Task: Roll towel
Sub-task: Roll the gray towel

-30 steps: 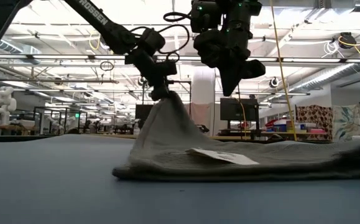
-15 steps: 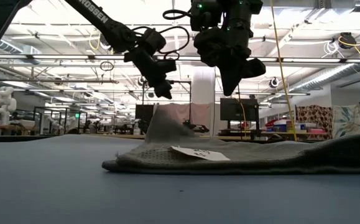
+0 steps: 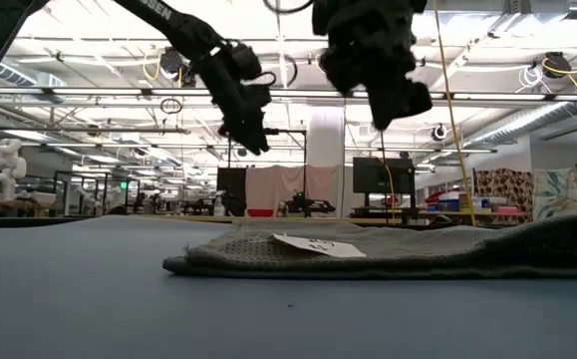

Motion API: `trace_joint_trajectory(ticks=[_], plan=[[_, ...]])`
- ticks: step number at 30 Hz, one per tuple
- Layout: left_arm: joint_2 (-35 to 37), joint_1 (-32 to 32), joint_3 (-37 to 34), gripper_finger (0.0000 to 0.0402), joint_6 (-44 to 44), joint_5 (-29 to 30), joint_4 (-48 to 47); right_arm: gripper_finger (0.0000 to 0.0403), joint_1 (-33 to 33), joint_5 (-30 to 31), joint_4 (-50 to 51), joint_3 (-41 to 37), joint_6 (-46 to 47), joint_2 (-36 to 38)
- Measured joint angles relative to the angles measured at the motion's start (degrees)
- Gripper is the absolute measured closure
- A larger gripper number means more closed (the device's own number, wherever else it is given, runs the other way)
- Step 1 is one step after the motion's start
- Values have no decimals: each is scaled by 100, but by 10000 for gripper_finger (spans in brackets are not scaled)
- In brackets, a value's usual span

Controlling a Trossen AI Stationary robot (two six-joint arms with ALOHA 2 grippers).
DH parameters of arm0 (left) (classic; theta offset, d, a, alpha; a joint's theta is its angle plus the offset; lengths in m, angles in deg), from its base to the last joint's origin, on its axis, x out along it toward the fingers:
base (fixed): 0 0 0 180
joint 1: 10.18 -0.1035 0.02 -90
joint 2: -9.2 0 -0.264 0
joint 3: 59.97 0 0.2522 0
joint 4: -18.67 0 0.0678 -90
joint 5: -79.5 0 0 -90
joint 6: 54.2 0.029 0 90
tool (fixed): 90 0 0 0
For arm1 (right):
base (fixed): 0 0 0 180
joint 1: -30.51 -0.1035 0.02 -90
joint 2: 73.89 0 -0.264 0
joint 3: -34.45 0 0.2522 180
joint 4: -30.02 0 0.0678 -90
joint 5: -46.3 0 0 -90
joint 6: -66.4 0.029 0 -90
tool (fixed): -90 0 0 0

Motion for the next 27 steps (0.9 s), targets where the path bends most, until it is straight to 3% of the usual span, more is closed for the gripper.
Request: trace_joint_trajectory(ticks=[3, 5, 13, 20, 27], plan=[[-2, 88, -271, 224, -359, -1663, -713, 403, 5, 59, 156, 0, -219, 315], [-2, 314, -496, 240, -281, -2045, -1051, 403, 5, 92, 222, 0, -352, 583], [-11, 1816, -1369, 311, 57, -1947, -1306, 403, 5, 1141, 330, 2, -478, 1821], [-13, 3294, -1514, 345, -1071, -1395, -306, 403, -51, 1239, -100, 4, -519, 2351], [7, 4251, -1510, 371, -2591, -670, 733, 403, -520, 1278, -178, 2, -716, 2775]])
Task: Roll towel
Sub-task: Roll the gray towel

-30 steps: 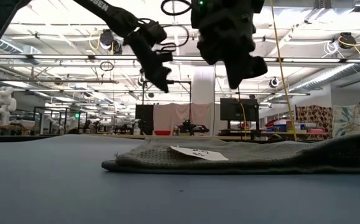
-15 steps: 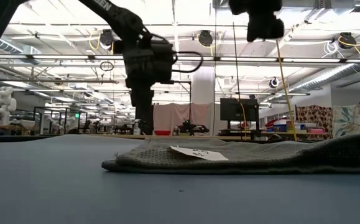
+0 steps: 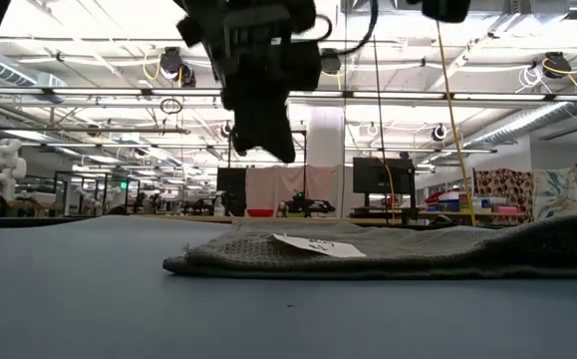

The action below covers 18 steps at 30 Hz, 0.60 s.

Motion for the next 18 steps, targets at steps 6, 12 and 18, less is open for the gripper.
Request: trace_joint_trajectory(ticks=[6, 12, 18], plan=[[8, 827, 2, 397, -497, 840, 196, 403, -569, 672, 23, 2, 485, 323], [-7, 1371, -336, 396, -1086, 1412, 798, 403, -1469, 1483, -230, 0, 1382, 272], [-18, 1822, -878, 396, -1848, 2027, 1554, 403, -2463, 2211, -649, 0, 2268, -148]])
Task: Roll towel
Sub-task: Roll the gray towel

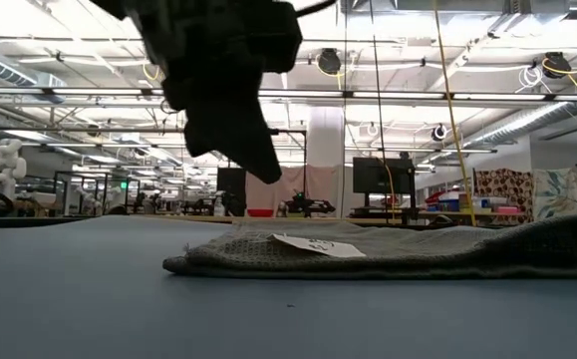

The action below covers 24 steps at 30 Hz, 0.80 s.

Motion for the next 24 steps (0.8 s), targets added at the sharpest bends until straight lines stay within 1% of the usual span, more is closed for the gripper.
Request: trace_joint_trajectory(ticks=[2, 6, 10, 15, 18, 21, 24], plan=[[0, 120, -81, 396, 1, 191, 88, 403, -268, 117, -72, 0, 248, -191], [-68, 250, -188, 396, 171, 520, 216, 403, -758, 133, -127, -2, 874, -568], [-171, 282, -406, 396, 303, 537, 412, 403, -1247, 185, -391, -2, 1510, -959], [-173, 303, -668, 396, 358, 540, 392, 403, -1753, 512, -935, -2, 2225, -1437], [-172, 303, -815, 396, 358, 534, 238, 403, -1958, 608, -1230, -2, 2596, -1722], [-118, 314, -798, 395, 370, 539, -359, 403, -2076, 555, -1617, -4, 2903, -1985], [167, 363, -833, 395, 730, 533, -732, 403, -2185, 557, -2029, -4, 3098, -2183]])
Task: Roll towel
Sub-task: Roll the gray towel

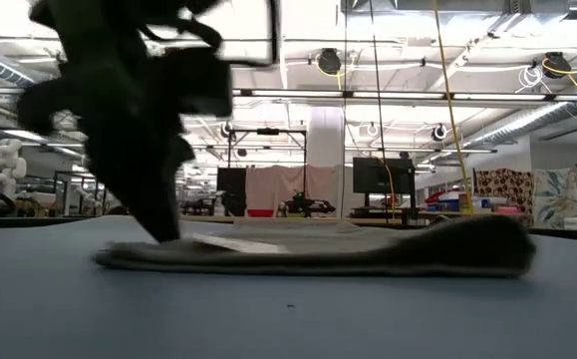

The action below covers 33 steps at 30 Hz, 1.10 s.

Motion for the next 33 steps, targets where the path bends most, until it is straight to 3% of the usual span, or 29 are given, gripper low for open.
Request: trace_joint_trajectory(ticks=[6, 13, 22, 33], plan=[[862, 22, 82, 395, 120, 143, -165, 403, -71, 5, -371, 0, 195, -216], [1179, 36, 76, 395, -443, 301, -236, 403, -21, -19, -257, 0, 53, -230], [1457, 267, 67, 395, -1264, 342, -22, 403, 246, -1204, 383, 0, -171, -25], [2010, 281, 82, 395, -1782, 902, 459, 403, 464, -1288, 1188, 0, -157, 172]])
